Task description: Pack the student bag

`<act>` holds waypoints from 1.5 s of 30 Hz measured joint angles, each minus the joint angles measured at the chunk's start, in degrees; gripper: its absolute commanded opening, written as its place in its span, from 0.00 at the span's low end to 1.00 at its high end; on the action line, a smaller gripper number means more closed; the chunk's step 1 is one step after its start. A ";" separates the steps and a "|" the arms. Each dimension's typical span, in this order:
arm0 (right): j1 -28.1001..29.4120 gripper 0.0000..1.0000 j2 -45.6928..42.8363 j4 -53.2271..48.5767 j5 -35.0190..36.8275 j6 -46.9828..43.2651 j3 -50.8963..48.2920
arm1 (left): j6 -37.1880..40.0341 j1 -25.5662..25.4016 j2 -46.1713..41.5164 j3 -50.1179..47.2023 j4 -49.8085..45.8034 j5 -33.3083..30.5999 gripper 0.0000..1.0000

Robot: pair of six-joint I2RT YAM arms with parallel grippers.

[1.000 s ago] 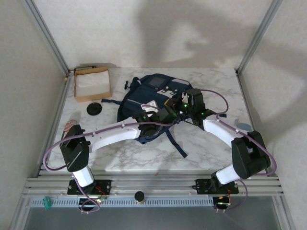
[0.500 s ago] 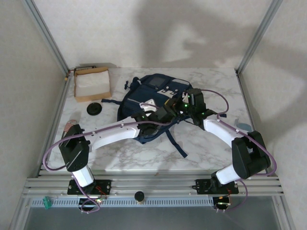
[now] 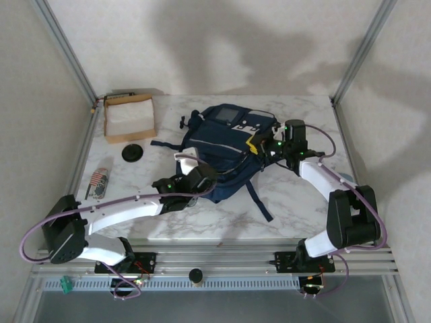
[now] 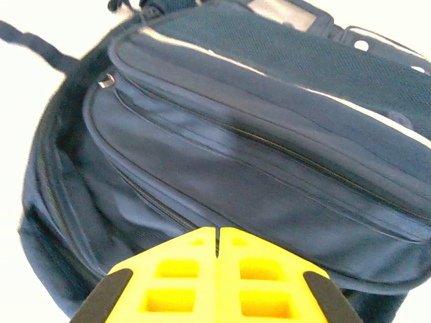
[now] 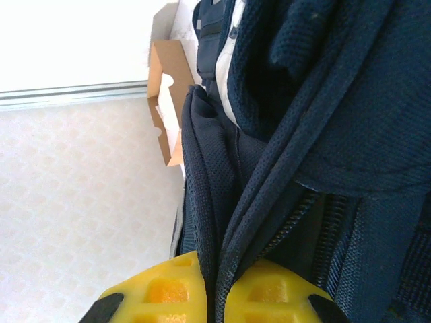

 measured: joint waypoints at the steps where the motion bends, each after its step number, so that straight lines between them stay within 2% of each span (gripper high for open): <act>1: -0.37 0.03 0.17 -0.39 -0.76 -0.35 0.26 | 1.77 0.52 -0.83 -1.49 2.25 0.13 0.00; 2: -0.48 0.19 0.57 -1.05 -1.14 -0.94 0.87 | 3.56 0.94 -1.44 -2.71 4.20 0.33 0.00; 3: -0.44 0.28 1.05 -1.99 -1.38 -1.70 1.68 | 5.09 1.18 -1.77 -3.52 5.81 0.50 0.00; 7: -0.28 0.53 1.22 -3.61 -0.59 -5.53 3.65 | 9.38 1.42 -1.90 -4.35 9.94 1.14 0.00; 12: 1.90 0.64 -2.40 -3.45 2.38 -6.99 -1.01 | 11.58 1.20 -1.53 -4.35 12.11 1.66 0.00; 18: 9.31 0.69 -6.32 -2.62 5.53 -3.78 -7.28 | 12.20 0.61 -0.35 -4.35 12.50 1.66 0.00; 21: 14.53 0.65 -7.63 -1.16 9.18 -0.94 -7.37 | 12.20 0.52 -0.35 -4.35 12.57 1.64 0.00; 24: 18.58 0.52 -7.91 2.45 12.52 2.75 -7.69 | 12.20 0.52 -0.35 -4.35 12.61 1.64 0.00; 29: 22.40 0.28 -6.78 5.05 18.71 5.53 -7.67 | 12.17 0.52 -0.35 -4.35 12.48 1.33 0.00; 33: 22.99 0.03 -7.06 5.51 20.92 6.05 -7.67 | 12.11 0.46 -0.35 -4.37 12.35 -0.02 0.00; 34: 22.99 0.00 -7.28 5.25 21.29 6.12 -7.67 | 11.93 0.35 -0.35 -4.37 12.33 -0.33 0.00; 39: 20.96 0.00 -8.02 3.41 18.99 4.00 -7.67 | 10.71 -0.22 -1.11 -5.29 12.37 -1.44 0.00; 42: 17.68 0.00 -8.83 2.23 13.79 1.46 -7.72 | 9.27 -0.50 -2.69 -6.40 12.76 -1.31 0.00; 45: 12.48 0.00 -9.99 0.70 5.70 -1.40 -7.74 | 8.22 -0.79 -5.35 -8.63 14.53 -0.39 0.00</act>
